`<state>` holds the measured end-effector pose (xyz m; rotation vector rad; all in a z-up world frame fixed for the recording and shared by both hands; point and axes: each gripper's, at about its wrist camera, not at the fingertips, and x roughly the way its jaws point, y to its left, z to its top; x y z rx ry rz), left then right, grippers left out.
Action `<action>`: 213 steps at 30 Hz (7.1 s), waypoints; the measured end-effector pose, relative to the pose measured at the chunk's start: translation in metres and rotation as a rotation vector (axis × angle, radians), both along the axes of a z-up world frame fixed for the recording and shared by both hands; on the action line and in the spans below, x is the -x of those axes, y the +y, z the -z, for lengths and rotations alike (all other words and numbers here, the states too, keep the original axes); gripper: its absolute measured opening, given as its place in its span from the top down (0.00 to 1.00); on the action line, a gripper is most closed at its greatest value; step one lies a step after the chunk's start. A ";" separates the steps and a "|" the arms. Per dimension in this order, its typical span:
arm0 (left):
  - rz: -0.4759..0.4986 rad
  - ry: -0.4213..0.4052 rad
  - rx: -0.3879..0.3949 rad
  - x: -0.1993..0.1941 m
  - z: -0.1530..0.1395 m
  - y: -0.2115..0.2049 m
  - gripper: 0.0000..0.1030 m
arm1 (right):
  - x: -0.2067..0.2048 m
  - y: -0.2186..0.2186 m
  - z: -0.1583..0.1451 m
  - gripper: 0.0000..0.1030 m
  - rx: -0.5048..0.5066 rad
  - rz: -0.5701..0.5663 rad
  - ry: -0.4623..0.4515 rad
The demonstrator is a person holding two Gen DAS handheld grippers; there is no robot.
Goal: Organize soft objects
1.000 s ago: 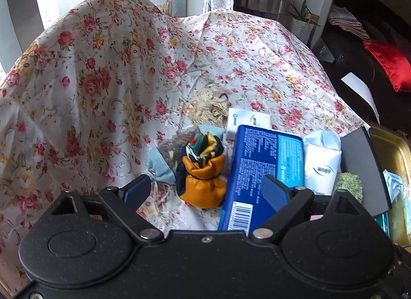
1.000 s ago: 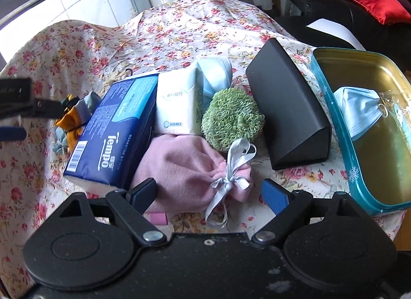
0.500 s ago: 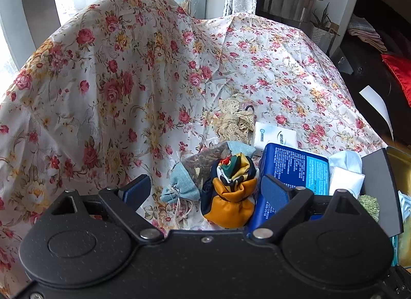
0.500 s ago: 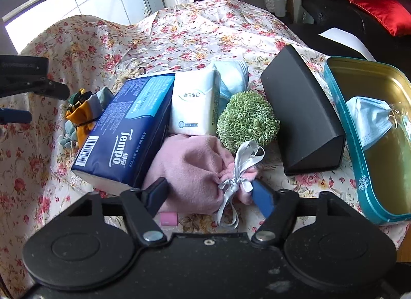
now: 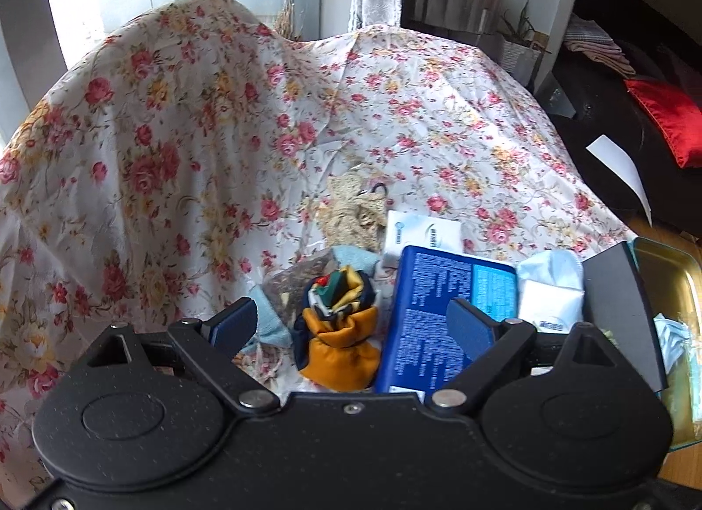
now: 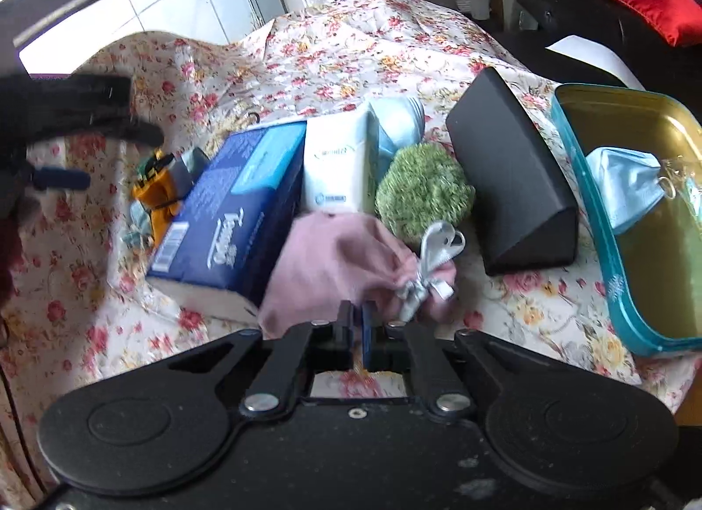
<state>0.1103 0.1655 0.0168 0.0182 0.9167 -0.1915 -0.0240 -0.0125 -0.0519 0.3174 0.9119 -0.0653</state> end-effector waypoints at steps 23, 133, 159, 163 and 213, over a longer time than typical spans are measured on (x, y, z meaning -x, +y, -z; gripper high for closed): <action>0.073 0.012 -0.035 0.022 0.005 -0.025 0.13 | -0.024 -0.049 0.017 0.80 -0.162 0.174 0.018; 0.367 0.206 -0.123 0.047 0.060 -0.153 0.20 | 0.024 -0.036 0.017 0.30 0.141 -0.117 0.098; 0.342 0.232 -0.094 0.048 0.057 -0.146 0.51 | 0.029 -0.042 0.005 0.36 0.043 -0.175 0.022; 0.334 0.178 -0.077 0.056 0.031 -0.140 0.51 | 0.037 -0.040 -0.004 0.36 0.036 -0.200 -0.045; 0.529 0.024 -0.065 0.048 -0.036 -0.317 0.51 | 0.059 -0.183 -0.022 0.36 -0.001 0.667 -0.209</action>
